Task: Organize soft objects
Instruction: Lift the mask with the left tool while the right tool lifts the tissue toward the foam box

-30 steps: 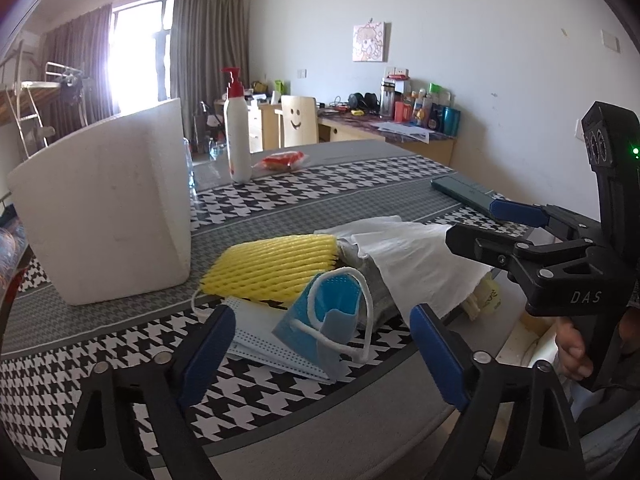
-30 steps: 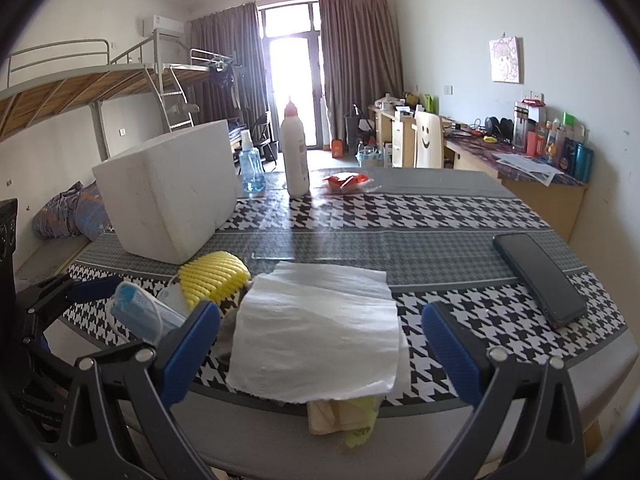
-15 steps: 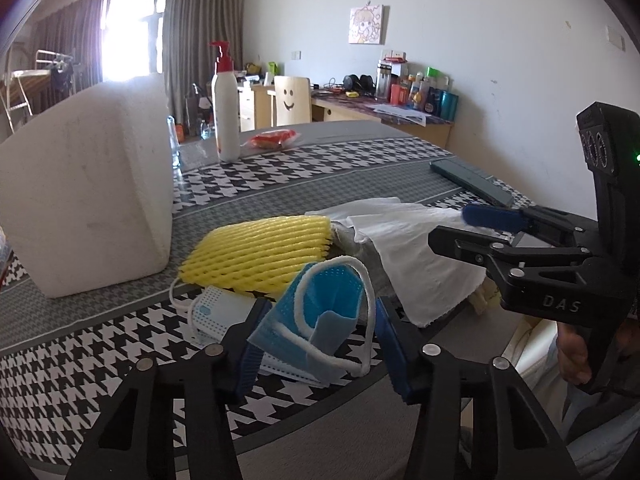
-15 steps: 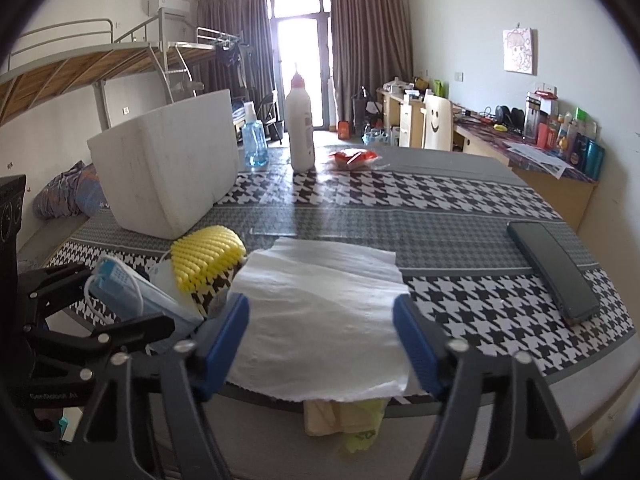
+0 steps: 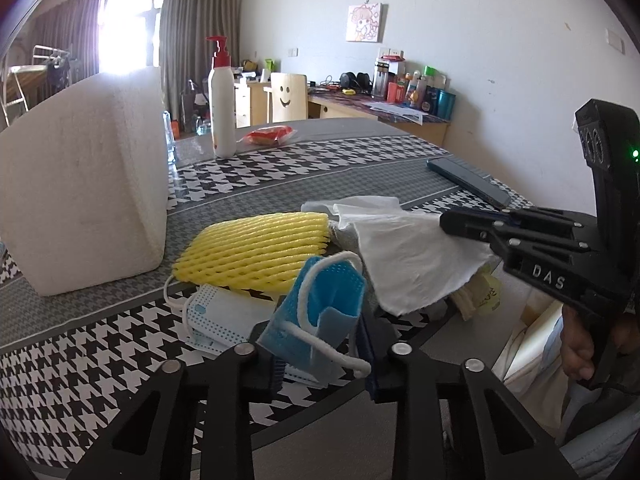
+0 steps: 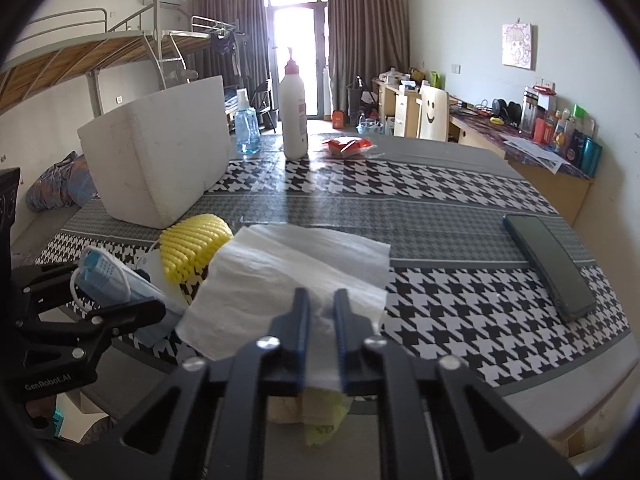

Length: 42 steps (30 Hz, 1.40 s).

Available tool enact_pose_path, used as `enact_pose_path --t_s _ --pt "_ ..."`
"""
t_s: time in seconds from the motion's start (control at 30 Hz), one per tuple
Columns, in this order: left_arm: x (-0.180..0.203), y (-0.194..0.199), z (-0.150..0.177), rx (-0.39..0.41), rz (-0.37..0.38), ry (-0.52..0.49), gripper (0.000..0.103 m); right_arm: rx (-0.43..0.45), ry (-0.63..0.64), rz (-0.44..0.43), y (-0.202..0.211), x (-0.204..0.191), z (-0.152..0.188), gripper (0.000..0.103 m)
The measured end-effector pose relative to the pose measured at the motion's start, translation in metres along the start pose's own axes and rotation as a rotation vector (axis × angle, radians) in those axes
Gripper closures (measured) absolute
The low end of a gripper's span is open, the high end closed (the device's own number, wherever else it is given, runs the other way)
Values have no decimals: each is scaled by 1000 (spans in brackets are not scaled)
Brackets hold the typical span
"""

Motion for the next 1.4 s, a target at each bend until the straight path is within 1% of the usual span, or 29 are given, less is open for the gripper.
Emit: enact_pose_path --t_s 0.03,0.1,0.13,0.23,0.33,0.37,0.4,0.43,0.47,0.5,0.53,0.6,0.67,0.8,0.97,1.0,1.03,1.07,1.13,1.17,1.23,1.27,1.33,1.4 --pt "0 0 0 0 2 0 76 4 1 1 1 0 -1 96" --pt "0 2 0 2 4 0 79 11 0 4 3 1 -3 97" --pt "-1 2 1 6 7 4 83 11 1 4 4 1 -4 97" --pt "-3 5 1 10 10 9 88 23 16 -6 8 -1 -7 97" --pt "-3 8 1 18 19 10 89 33 34 -9 11 -5 -9 96" --pt "-3 9 1 21 19 11 91 30 44 -29 10 -8 -10 96" --pt "-4 10 2 24 19 10 92 20 57 -42 9 -10 -10 90" --pt "-5 12 2 24 19 11 93 14 68 -47 8 -12 -10 73" --pt "-5 12 3 25 19 12 93 16 80 -37 6 -14 -11 58" --pt "-5 13 4 25 19 11 93 23 89 -30 6 -16 -11 32" --pt "-5 13 4 25 20 12 93 34 93 -25 7 -16 -12 22" --pt "-6 15 5 24 25 15 94 62 109 -36 10 -19 -15 22" --pt "-5 18 6 26 27 10 94 64 121 -37 7 -21 -18 22" --pt "-6 23 5 39 27 6 94 37 151 -19 -7 -23 -23 22" --pt "-7 28 5 46 19 5 94 2 159 -35 -20 -22 -27 22" --pt "-7 29 5 46 18 5 94 -5 161 -41 -22 -23 -26 25" --pt "-7 30 5 47 18 5 94 -13 164 -45 -23 -23 -25 31" --pt "-7 30 4 47 18 5 94 -31 166 -51 -26 -23 -24 34" --pt "-8 30 3 47 20 6 94 -55 166 -62 -30 -23 -20 50" --pt "-8 30 3 47 20 7 94 -67 167 -61 -31 -24 -18 52" --pt "-7 30 3 48 18 6 94 -86 162 -52 -35 -23 -16 63" --pt "-7 29 3 47 16 6 94 -92 156 -55 -36 -22 -16 66" --pt "-8 28 3 47 14 5 94 -99 143 -67 -36 -19 -16 78" --pt "-9 29 3 49 12 7 94 -103 133 -78 -35 -19 -17 84"
Point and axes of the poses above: each gripper's, at about its wrist camera, not at the fingertips, and y roughly against the way its jaws point, x to its right, z to its underside, the point moved 6 cm from there along -y, roughly the way its jaws point, and after that the axes turned 8 degrees about -x, right-handed, at the moved point
